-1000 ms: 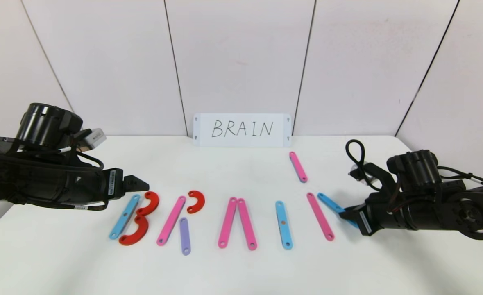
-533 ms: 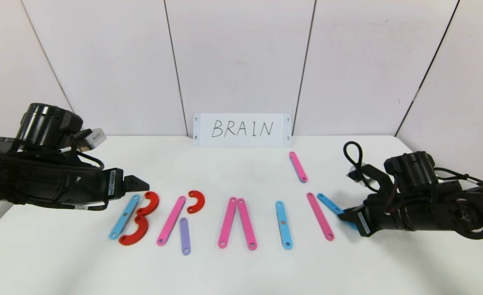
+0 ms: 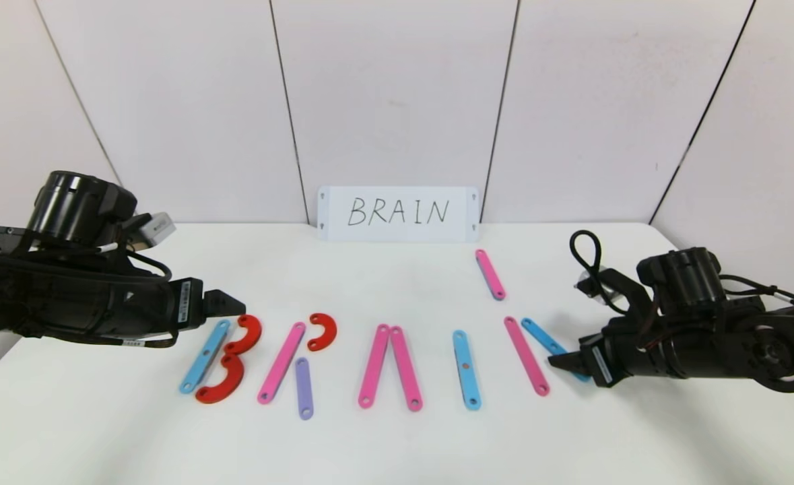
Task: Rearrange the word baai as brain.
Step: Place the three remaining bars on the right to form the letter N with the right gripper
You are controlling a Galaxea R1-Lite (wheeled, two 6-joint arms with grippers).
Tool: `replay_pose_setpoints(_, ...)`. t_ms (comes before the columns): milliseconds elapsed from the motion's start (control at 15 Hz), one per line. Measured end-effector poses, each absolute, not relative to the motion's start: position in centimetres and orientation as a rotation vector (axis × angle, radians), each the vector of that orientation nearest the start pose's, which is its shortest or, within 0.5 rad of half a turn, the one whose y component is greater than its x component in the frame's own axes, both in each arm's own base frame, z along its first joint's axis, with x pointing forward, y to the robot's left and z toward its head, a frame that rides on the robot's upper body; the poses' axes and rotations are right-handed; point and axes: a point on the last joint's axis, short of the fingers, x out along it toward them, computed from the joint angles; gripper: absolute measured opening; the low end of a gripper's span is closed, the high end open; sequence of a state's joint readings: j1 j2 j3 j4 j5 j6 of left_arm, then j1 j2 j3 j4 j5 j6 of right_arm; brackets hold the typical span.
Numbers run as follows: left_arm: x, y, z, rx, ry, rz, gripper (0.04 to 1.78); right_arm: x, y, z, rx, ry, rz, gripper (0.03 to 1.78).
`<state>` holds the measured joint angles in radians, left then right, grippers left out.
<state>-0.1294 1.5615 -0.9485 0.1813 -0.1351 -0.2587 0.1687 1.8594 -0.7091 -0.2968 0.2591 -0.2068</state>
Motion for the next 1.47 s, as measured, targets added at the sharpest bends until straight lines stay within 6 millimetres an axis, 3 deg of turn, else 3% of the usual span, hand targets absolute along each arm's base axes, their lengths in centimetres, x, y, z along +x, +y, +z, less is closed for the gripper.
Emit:
replay_pose_setpoints(267,25.2,-3.6,18.8,-0.245,0.825,-0.147,1.74,28.5,6.1,9.5,-0.138,0.776,0.488,1.69)
replay_pose_setpoints(600,25.2,-3.6,18.8,-0.245,0.825,-0.148,1.74,29.9,9.0,11.0,-0.128,0.727,0.394,1.73)
replay_pose_setpoints(1000,25.2,-3.7,18.8,-0.244,0.826,-0.148,1.74,35.4,12.4,12.4,-0.101,0.627,0.308,1.73)
replay_pose_setpoints(1467,25.2,-3.7,18.8,-0.245,0.825,-0.148,1.74,41.1,14.4,9.6,-0.089,0.607,0.305,1.73)
